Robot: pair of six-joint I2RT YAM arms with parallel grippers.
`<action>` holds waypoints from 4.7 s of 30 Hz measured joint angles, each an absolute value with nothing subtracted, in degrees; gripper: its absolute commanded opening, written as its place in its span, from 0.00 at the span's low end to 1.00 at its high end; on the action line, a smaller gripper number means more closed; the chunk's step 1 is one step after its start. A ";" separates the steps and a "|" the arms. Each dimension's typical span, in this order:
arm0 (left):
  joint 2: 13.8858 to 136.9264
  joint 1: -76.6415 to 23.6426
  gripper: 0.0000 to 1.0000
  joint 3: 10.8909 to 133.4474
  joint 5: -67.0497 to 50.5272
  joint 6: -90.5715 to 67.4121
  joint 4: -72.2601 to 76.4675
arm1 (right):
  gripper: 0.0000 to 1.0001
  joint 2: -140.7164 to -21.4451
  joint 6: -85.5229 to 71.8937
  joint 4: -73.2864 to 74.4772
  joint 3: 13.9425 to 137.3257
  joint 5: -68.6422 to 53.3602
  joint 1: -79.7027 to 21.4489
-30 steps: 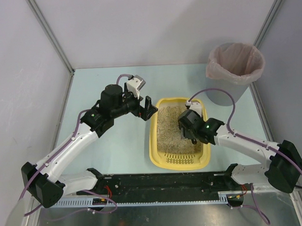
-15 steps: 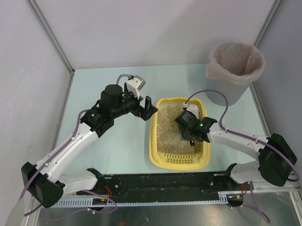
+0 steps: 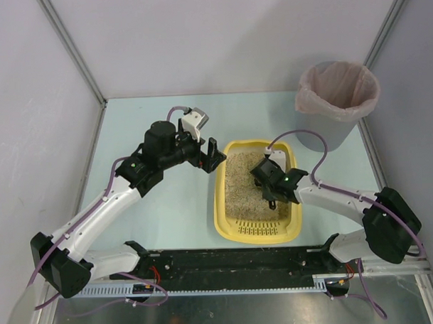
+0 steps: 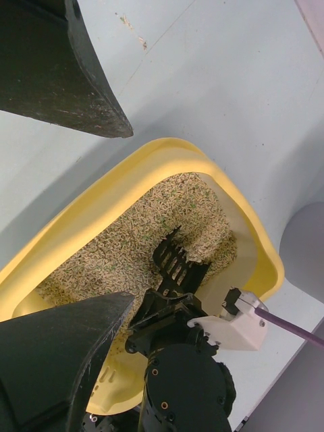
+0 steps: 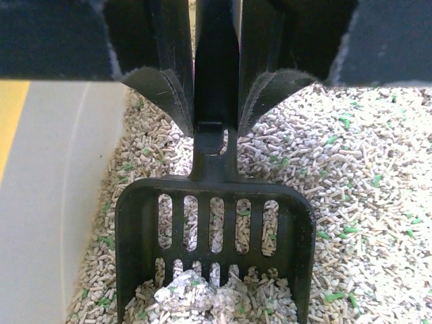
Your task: Clean the litter box
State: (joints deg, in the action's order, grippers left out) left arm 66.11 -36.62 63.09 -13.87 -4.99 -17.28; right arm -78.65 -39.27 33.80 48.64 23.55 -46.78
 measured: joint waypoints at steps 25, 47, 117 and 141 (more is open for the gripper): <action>66.11 -36.62 1.00 63.09 -13.89 -4.99 -17.30 | 0.00 -66.81 -31.31 19.11 35.90 29.78 -53.78; 66.11 -36.62 1.00 63.09 -13.91 -4.99 -17.30 | 0.00 -60.42 -27.20 19.42 33.87 39.27 -62.57; 66.43 -36.62 1.00 63.09 -15.20 -5.52 -17.32 | 0.00 -65.36 -23.07 26.11 40.40 30.48 -59.07; 66.43 -36.62 1.00 63.09 -15.14 -5.61 -17.32 | 0.00 -65.73 -25.47 34.87 47.22 30.79 -56.36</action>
State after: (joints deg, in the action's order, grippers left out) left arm 66.43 -36.62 63.09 -15.14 -5.61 -17.32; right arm -65.73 -25.47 34.87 47.22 30.79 -56.36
